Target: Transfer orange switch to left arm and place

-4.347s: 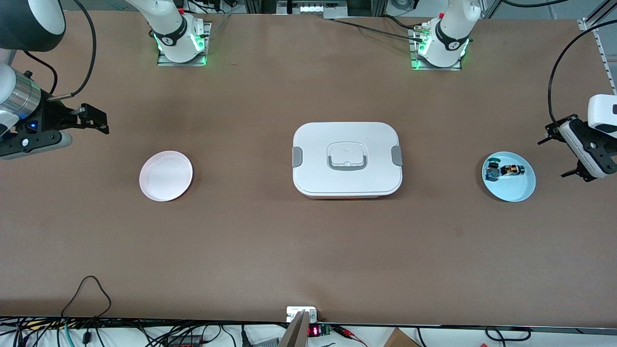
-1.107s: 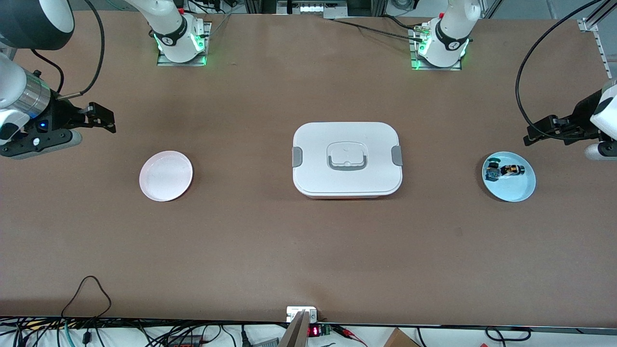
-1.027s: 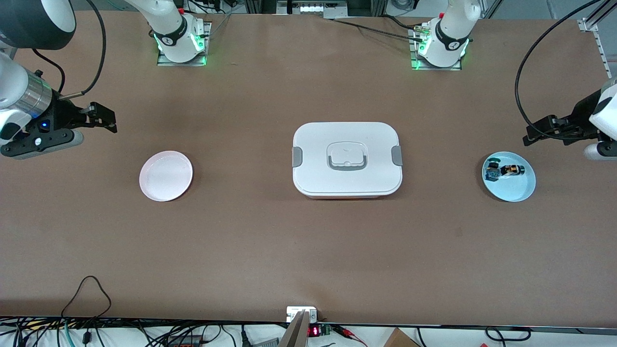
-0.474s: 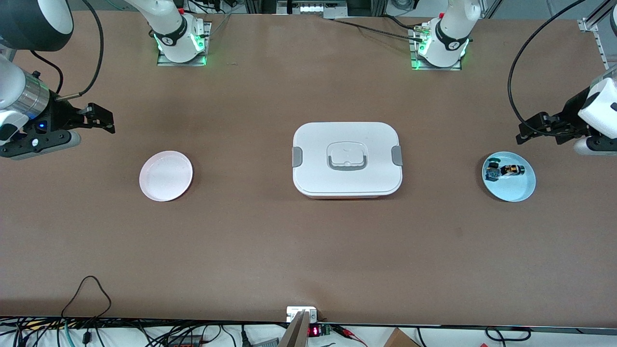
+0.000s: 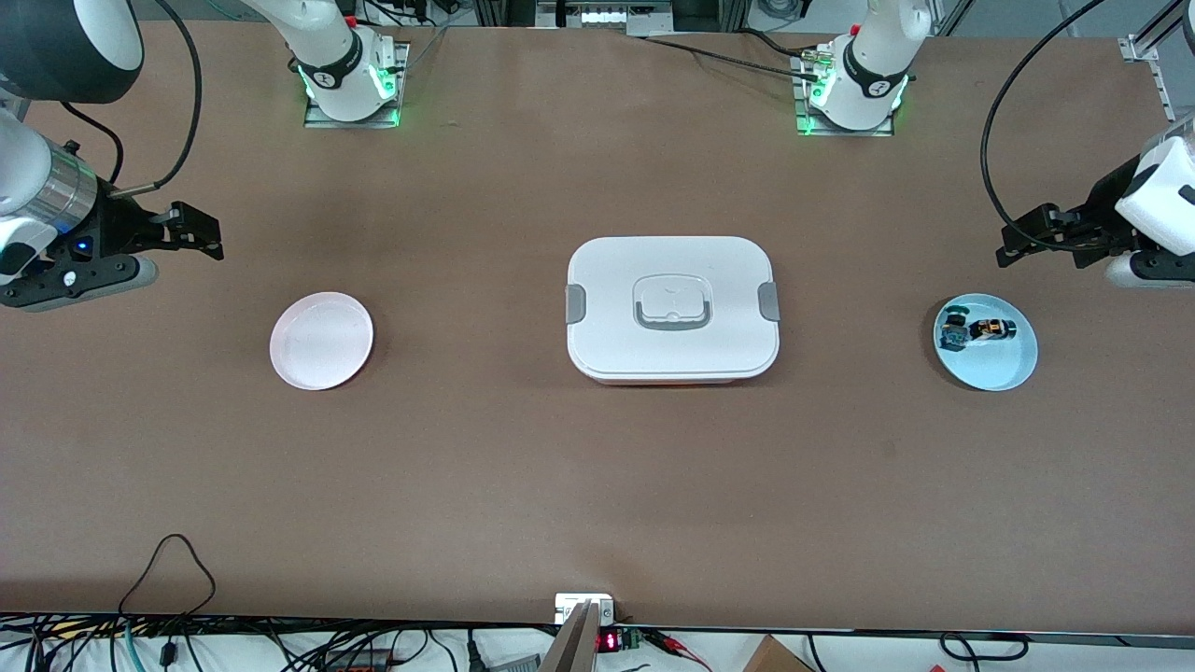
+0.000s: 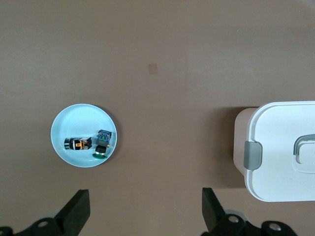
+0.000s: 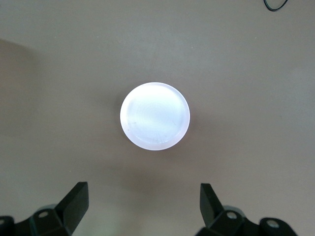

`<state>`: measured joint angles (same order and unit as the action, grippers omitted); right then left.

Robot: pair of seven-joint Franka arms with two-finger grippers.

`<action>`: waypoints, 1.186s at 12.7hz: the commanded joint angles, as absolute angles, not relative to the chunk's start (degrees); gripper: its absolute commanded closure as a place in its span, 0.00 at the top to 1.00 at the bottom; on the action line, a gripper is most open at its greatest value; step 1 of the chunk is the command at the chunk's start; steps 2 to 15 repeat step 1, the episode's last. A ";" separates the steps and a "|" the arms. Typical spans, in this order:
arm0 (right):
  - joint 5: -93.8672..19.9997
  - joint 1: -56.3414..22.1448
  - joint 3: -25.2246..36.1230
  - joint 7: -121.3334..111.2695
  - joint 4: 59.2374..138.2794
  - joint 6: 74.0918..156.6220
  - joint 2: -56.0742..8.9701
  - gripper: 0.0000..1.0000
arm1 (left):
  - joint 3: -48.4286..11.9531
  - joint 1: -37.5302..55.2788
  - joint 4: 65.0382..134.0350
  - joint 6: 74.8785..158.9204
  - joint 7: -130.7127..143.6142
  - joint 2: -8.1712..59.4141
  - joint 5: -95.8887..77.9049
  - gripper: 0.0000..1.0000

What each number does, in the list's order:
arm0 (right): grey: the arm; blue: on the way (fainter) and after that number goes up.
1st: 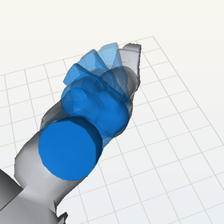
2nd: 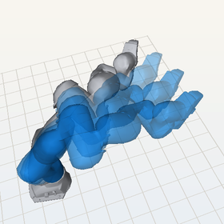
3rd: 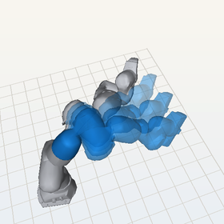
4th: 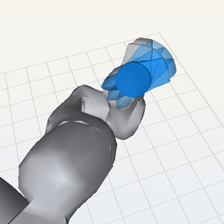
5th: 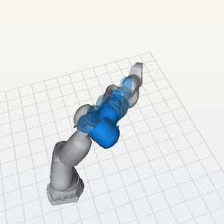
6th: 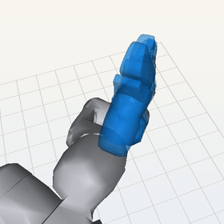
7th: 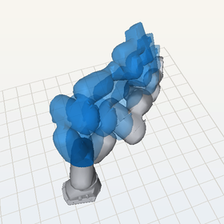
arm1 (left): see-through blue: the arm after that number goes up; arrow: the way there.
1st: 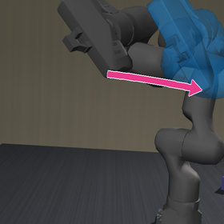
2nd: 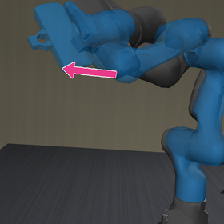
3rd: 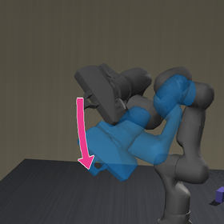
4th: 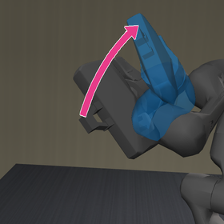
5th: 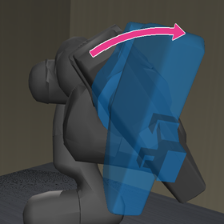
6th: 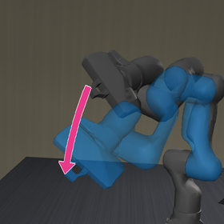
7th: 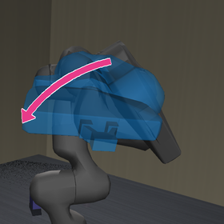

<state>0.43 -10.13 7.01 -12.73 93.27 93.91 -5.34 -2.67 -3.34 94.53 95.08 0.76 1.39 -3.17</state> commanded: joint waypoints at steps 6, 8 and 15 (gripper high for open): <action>-0.09 -9.85 7.03 -12.66 92.20 93.16 -5.71 1.00 | -3.52 -4.22 95.45 94.66 0.44 0.18 -1.49 1.00; -0.09 -9.85 7.03 -12.66 92.20 93.16 -5.71 1.00 | -3.52 -4.22 95.45 94.66 0.44 0.18 -1.49 1.00; -0.09 -9.85 7.03 -12.66 92.20 93.16 -5.71 1.00 | -3.52 -4.22 95.45 94.66 0.44 0.18 -1.49 1.00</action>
